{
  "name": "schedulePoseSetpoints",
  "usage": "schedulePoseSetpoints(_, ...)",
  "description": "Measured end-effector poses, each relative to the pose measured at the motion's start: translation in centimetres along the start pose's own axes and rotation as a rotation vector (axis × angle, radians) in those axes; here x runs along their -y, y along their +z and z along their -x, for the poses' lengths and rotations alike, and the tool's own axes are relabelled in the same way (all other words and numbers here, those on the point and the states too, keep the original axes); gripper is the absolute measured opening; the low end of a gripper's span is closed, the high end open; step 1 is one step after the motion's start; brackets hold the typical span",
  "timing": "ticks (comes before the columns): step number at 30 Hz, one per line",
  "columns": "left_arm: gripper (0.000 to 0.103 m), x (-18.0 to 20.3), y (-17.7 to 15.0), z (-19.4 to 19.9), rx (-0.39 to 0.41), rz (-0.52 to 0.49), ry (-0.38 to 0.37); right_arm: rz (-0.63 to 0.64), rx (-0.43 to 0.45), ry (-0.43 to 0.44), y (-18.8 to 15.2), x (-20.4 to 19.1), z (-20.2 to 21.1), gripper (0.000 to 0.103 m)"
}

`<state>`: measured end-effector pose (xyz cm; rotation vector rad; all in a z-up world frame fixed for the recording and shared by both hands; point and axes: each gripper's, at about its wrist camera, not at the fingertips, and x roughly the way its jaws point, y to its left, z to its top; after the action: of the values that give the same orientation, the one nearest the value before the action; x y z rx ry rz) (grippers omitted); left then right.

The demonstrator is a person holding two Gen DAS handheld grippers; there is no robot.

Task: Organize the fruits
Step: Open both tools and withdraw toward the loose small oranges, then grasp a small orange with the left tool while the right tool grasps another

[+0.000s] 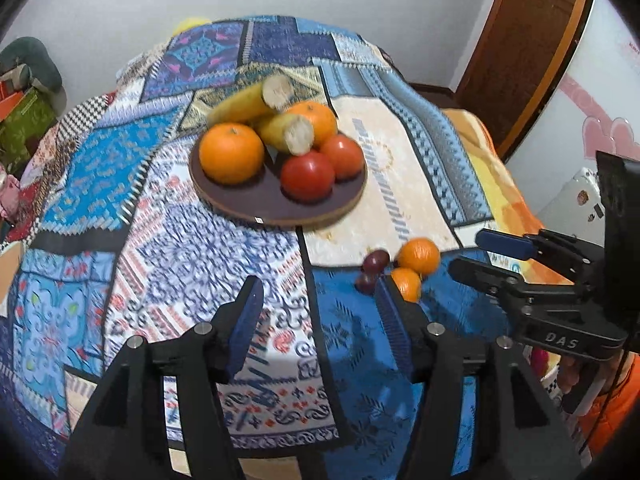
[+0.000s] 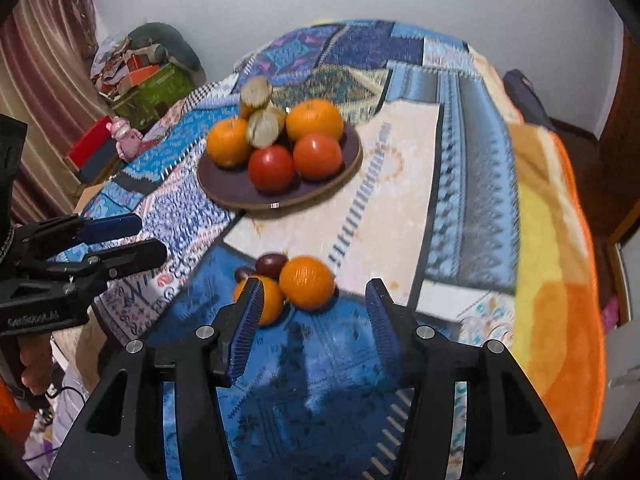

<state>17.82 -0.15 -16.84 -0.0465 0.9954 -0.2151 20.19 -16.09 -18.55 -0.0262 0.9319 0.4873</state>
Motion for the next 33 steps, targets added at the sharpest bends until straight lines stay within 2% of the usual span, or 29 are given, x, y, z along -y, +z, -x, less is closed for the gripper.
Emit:
schedulePoseSetpoints(9,0.058,0.2,-1.1,-1.9,-0.042,0.005,-0.013,-0.028,-0.029,0.031,-0.1,0.1,-2.3,0.049)
schedulePoseSetpoints(12,0.058,0.3,-1.1,-2.2,-0.049,0.003,-0.015,-0.054,-0.030,0.052,0.0,0.6,-2.6,0.043)
schedulePoseSetpoints(20,0.058,0.5,-0.8,-2.8,-0.059,0.020,-0.038,-0.117,-0.038,0.093,0.1,1.9,-3.2,0.038)
schedulePoseSetpoints(29,0.058,2.3,-0.2,-2.5,-0.057,-0.013,-0.077,-0.045,-0.028,0.073,0.5,1.3,-3.2,0.031)
schedulePoseSetpoints(33,0.058,3.4,0.1,-2.8,-0.060,-0.026,-0.090,-0.048,-0.015,0.076,0.3,2.0,-2.2,0.012)
